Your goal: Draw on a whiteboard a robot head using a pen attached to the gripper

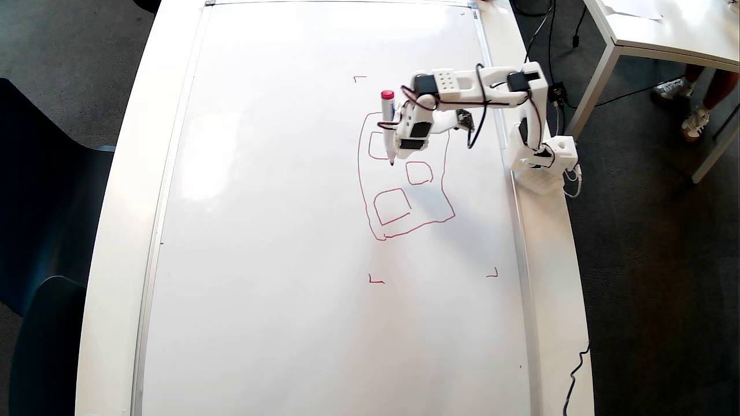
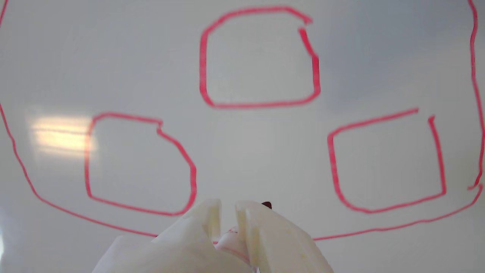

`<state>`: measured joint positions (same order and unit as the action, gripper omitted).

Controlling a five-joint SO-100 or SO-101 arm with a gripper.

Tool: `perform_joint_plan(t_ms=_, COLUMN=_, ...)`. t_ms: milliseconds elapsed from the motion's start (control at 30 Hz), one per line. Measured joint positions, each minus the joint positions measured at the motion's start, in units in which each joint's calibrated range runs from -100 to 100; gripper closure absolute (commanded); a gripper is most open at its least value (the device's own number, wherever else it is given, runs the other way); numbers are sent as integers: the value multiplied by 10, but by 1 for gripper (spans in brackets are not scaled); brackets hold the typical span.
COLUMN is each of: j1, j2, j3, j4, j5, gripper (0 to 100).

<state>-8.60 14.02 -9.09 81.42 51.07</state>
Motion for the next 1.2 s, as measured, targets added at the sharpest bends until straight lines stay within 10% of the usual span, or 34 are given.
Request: perform_joint_plan(t_ms=1200, j1=-1, j2=319, j3=-376, j4=-68, j5=0, gripper=99)
